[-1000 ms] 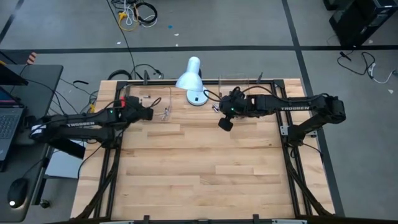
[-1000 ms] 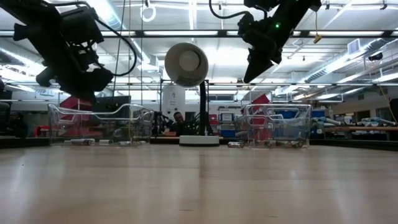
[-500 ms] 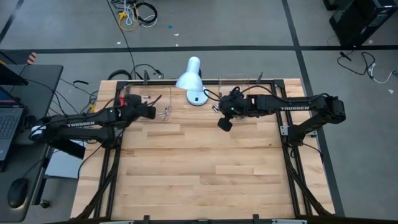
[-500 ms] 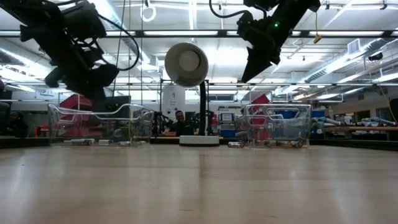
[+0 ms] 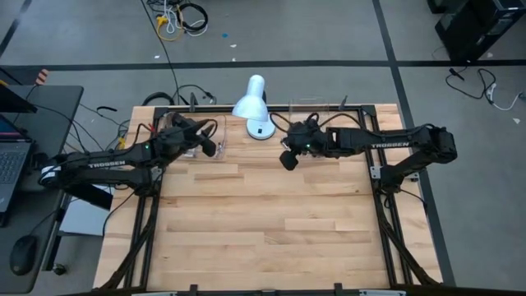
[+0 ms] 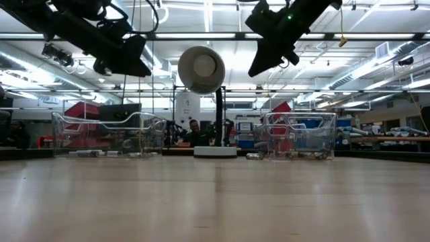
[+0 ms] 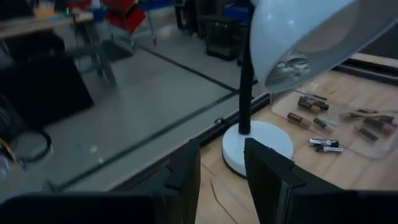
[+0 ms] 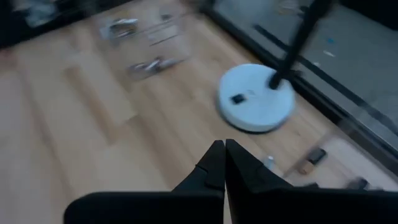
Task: Sort batteries
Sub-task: Put the silver battery in the transparent bin
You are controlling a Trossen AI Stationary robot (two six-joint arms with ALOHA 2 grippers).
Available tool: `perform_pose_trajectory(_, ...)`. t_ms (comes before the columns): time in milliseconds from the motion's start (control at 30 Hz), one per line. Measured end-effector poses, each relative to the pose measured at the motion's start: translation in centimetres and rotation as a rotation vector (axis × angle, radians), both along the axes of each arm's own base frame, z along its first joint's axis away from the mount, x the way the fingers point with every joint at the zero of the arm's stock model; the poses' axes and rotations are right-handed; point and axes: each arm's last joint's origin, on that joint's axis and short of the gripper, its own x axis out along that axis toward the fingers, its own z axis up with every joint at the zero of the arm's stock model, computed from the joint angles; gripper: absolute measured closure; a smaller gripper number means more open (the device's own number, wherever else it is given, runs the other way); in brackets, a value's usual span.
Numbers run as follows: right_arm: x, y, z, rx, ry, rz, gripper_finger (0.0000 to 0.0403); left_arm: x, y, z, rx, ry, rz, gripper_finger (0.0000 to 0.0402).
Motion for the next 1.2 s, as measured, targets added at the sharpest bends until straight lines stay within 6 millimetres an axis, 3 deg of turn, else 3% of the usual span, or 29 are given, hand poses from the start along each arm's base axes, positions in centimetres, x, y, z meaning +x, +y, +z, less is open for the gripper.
perform_pose_trajectory(167, -0.1, -0.5, -0.3, 0.003, -0.032, -0.168, 0.0403, 0.0, 0.0, 0.1, 0.053, 0.050, -0.020, 0.0280)
perform_pose_trajectory(300, 0.2, -2.6, -1.6, 0.029, 0.014, -0.226, 0.0403, 0.0, 0.0, 0.1, 0.073, 0.074, -0.027, 0.0280)
perform_pose_trajectory(400, -0.6, -5.1, -2.9, 0.037, 0.123, -0.299, 0.0403, 0.0, 0.0, 0.1, 0.098, 0.104, -0.037, 0.0280)
perform_pose_trajectory(567, -3.9, -10.7, -4.0, 0.076, 0.264, -0.481, 0.0403, 0.0, 0.0, 0.1, 0.103, 0.121, -0.043, 0.0280)
perform_pose_trajectory(800, -8.0, -16.4, -4.1, 0.200, 0.221, -0.573, 0.0403, 0.0, 0.0, 0.1, 0.125, 0.142, -0.044, 0.0280)
perform_pose_trajectory(933, -9.3, -17.7, -4.1, 0.230, 0.218, -0.601, 0.0403, 0.0, 0.0, 0.1, 0.132, 0.149, -0.039, 0.0280)
perform_pose_trajectory(1200, -9.1, -18.5, -5.8, 0.247, 0.281, -0.594, 0.0403, 0.0, 0.0, 0.1, 0.122, 0.136, -0.032, 0.0280)
